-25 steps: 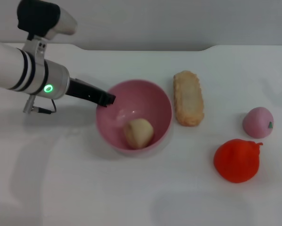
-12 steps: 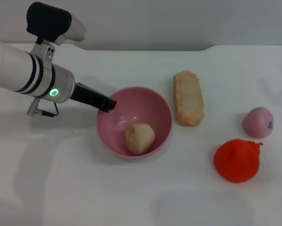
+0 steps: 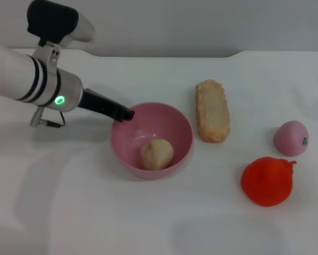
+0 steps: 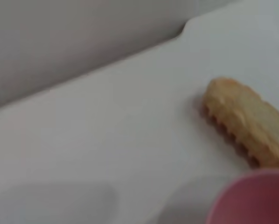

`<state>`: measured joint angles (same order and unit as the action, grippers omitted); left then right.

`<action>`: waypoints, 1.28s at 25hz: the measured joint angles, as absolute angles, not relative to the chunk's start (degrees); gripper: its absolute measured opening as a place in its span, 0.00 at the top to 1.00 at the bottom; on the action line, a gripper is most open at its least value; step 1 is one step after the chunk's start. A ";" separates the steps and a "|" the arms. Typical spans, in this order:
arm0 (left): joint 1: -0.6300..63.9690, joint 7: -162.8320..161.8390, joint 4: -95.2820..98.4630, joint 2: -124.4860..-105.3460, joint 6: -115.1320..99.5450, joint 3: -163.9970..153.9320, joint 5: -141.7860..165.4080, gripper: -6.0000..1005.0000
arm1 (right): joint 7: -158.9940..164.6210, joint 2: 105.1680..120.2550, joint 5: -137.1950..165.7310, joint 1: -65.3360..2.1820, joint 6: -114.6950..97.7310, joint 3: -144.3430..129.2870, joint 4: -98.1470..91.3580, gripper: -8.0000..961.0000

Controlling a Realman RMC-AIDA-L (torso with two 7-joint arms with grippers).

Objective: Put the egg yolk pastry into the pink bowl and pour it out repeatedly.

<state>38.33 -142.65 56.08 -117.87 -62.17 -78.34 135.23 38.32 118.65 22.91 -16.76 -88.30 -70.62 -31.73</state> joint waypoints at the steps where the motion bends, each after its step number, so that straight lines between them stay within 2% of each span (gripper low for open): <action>1: 37.92 -142.65 57.03 -117.87 -61.71 -78.20 135.09 0.75 | 38.32 118.65 22.91 -16.77 -88.23 -70.66 -31.72 0.13; 5: 34.63 -142.90 63.42 -118.21 -58.19 -78.16 133.76 0.71 | 38.32 118.65 22.93 -16.77 -88.10 -70.83 -31.73 0.13; 7: 31.61 -142.16 68.12 -118.23 -54.71 -78.49 130.32 0.65 | 38.32 118.65 22.95 -16.67 -88.08 -71.17 -31.73 0.13; 9: 31.61 -142.16 68.12 -118.23 -54.71 -78.49 130.32 0.60 | 38.32 118.66 22.94 -16.60 -88.01 -71.67 -31.70 0.13; 11: 24.08 -130.55 74.93 -118.20 -43.70 -79.82 112.70 0.54 | 38.18 118.69 22.91 -16.69 -87.95 -72.21 -31.21 0.13; 13: 22.44 -125.98 75.51 -118.20 -41.00 -80.54 107.05 0.46 | 37.69 118.71 22.73 -16.79 -87.93 -72.57 -30.58 0.13; 14: 18.19 -109.18 75.80 -118.32 -34.35 -84.16 88.06 0.43 | 37.25 118.71 22.61 -16.78 -87.91 -72.58 -30.21 0.13; 16: 15.77 -93.58 75.23 -118.48 -32.29 -86.33 72.89 0.35 | 36.19 118.74 22.54 -16.63 -87.92 -72.31 -29.78 0.13; 18: 15.77 -93.58 75.23 -118.48 -32.29 -86.33 72.89 0.30 | 35.27 118.79 22.48 -16.29 -87.95 -71.27 -29.19 0.13; 19: 13.40 -74.83 72.85 -118.62 -34.44 -88.13 54.96 0.27 | 34.90 118.81 22.46 -16.14 -88.05 -70.48 -28.70 0.13; 20: 13.40 -74.83 72.85 -118.62 -34.44 -88.13 54.96 0.24 | 34.66 118.81 22.42 -16.03 -88.15 -69.35 -27.98 0.13; 21: 12.35 -61.06 69.12 -118.65 -39.55 -89.07 41.44 0.22 | 34.37 118.81 22.41 -15.75 -88.32 -67.32 -26.76 0.13; 23: 12.35 -61.06 69.12 -118.65 -39.55 -89.07 41.44 0.22 | 34.11 118.80 22.39 -15.43 -88.34 -66.07 -26.32 0.13; 24: 12.65 -37.43 53.15 -118.66 -60.22 -91.46 14.26 0.22 | 33.74 118.81 22.39 -15.15 -88.35 -65.21 -25.99 0.13; 25: 13.83 -32.04 45.75 -118.66 -69.63 -92.84 6.05 0.22 | 33.23 118.83 22.38 -14.86 -88.36 -64.18 -25.64 0.13; 27: 14.44 -29.97 42.61 -118.67 -73.65 -93.46 2.48 0.22 | 31.37 118.89 22.37 -14.41 -88.37 -61.73 -24.41 0.13; 29: 16.27 -24.32 29.51 -118.72 -88.88 -95.33 -9.27 0.22 | 29.56 118.90 22.35 -14.32 -88.37 -59.12 -22.95 0.13; 32: 14.66 -19.90 25.38 -118.92 -90.73 -95.39 -13.53 0.22 | 26.63 118.93 22.33 -14.34 -88.07 -54.05 -20.03 0.13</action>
<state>14.66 -19.90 25.38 -118.92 -90.73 -95.39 -13.53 26.63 118.93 22.34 -14.34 -88.07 -54.05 -20.03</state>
